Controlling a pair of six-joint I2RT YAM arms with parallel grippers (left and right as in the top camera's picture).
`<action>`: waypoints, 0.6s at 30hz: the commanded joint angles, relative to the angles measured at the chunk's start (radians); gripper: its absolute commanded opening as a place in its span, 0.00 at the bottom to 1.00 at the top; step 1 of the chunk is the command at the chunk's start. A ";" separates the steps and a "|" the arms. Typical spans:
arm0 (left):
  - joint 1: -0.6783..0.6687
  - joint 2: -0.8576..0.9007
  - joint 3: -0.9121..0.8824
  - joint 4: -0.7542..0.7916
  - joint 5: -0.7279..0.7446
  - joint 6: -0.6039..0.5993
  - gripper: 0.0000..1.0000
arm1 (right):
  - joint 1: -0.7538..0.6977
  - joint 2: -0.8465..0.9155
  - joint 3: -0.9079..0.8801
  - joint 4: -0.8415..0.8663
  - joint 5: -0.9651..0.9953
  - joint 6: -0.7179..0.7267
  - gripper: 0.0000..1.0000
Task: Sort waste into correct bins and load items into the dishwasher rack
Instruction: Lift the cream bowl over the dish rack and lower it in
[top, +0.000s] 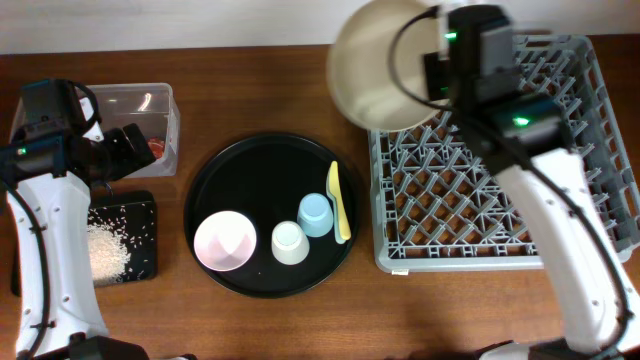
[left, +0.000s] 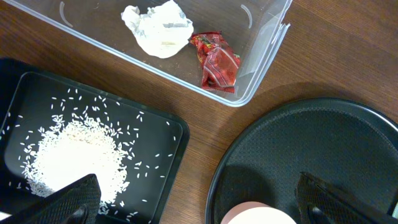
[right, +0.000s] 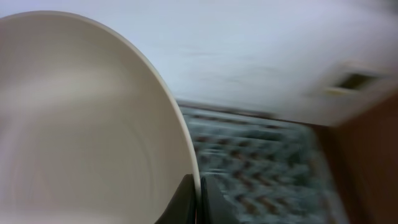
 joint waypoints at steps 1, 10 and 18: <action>0.003 -0.016 0.012 -0.001 -0.006 -0.002 0.99 | -0.095 -0.033 0.026 -0.007 0.227 -0.078 0.04; 0.003 -0.016 0.012 -0.001 -0.006 -0.002 0.99 | -0.380 0.000 0.026 0.148 0.491 -0.268 0.04; 0.003 -0.016 0.012 -0.001 -0.006 -0.002 0.99 | -0.395 0.196 -0.009 0.342 0.557 -0.633 0.04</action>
